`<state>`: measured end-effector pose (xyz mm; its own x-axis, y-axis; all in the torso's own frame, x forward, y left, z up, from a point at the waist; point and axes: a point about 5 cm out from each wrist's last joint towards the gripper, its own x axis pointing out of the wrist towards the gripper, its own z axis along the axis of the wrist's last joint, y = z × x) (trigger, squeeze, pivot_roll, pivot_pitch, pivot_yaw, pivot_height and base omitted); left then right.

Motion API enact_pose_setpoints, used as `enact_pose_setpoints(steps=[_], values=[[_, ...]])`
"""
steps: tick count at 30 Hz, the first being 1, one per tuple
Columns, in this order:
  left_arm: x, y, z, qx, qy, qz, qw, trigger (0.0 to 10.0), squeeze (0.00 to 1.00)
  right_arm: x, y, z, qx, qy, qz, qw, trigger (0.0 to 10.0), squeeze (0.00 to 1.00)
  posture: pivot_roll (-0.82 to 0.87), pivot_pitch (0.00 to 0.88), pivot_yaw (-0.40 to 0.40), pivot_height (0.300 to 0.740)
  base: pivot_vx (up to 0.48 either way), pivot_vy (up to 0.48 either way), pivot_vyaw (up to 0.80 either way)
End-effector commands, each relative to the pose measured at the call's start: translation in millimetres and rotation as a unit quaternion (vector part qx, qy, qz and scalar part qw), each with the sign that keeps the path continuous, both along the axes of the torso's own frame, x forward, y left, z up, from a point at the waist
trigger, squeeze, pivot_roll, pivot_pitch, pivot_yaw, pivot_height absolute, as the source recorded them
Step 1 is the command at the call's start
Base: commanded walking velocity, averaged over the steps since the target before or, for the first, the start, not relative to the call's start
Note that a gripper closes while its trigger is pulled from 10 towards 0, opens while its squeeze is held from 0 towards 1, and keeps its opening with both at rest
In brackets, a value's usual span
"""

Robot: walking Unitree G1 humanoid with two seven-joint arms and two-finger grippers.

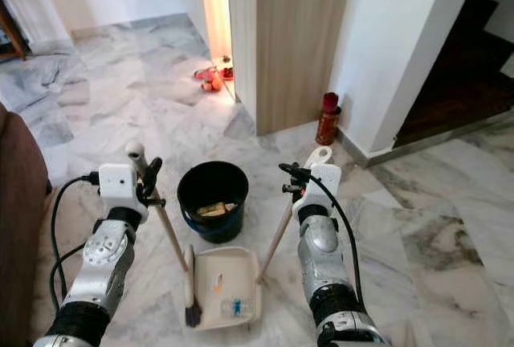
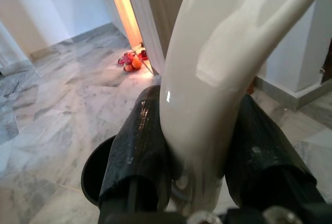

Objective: Sweep floor

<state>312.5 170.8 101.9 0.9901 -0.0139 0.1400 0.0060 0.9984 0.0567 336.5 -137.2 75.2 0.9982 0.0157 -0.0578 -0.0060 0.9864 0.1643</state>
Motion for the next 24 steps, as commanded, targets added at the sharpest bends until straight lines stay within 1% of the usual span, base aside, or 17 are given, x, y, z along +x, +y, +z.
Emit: enact_pose_setpoints(steps=[1,3,5,8,9,12,16,18,24], values=[[-1.8,10.1,10,0.014,-0.025,0.015,0.999,10.0,0.0,5.7,2.3,13,0.016,-0.029,-0.001,0.999,10.0,0.0,0.13,0.0,0.048,0.74,0.0,0.0,0.0],[-5.6,17.6,12,0.021,-0.032,0.031,0.999,10.0,0.0,5.6,2.2,13,0.016,-0.028,-0.001,0.999,10.0,0.0,0.14,0.0,0.047,0.74,0.0,0.0,0.0],[-6.9,20.2,13,0.023,-0.035,0.037,0.998,10.0,0.0,5.6,2.2,13,0.016,-0.028,-0.001,0.999,10.0,0.0,0.14,0.0,0.047,0.74,0.0,0.0,0.0],[-10.3,31.6,13,0.028,-0.035,0.064,0.997,10.0,0.0,4.9,1.7,11,0.014,-0.026,0.0,1.0,10.0,0.0,0.14,0.0,0.046,0.74,0.0,0.0,0.0],[-10.3,31.6,13,0.028,-0.035,0.064,0.997,10.0,0.0,4.9,1.7,11,0.014,-0.026,0.0,1.0,10.0,0.0,0.14,0.0,0.046,0.74,0.0,0.0,0.0],[-11.2,38.9,14,0.032,-0.038,0.085,0.995,10.0,0.0,4.6,-0.2,11,0.007,-0.025,0.001,1.0,10.0,0.0,0.14,0.0,0.047,0.74,0.0,0.0,0.0],[-11.2,42.0,15,0.039,-0.037,0.09,0.994,10.0,0.0,4.7,-2.8,11,-0.002,-0.024,0.007,1.0,10.0,0.0,0.14,0.0,0.048,0.74,0.0,0.0,0.0],[-11.0,42.1,12,0.039,-0.031,0.091,0.995,10.0,0.0,4.9,-5.2,11,-0.007,-0.024,0.011,1.0,10.0,0.0,0.14,0.0,0.048,0.74,0.0,0.0,0.0],[-11.8,37.2,4,0.038,-0.016,0.085,0.996,10.0,0.0,4.9,-7.5,13,-0.016,-0.029,0.032,0.999,10.0,0.0,0.14,0.0,0.047,0.74,0.0,0.0,0.0]])
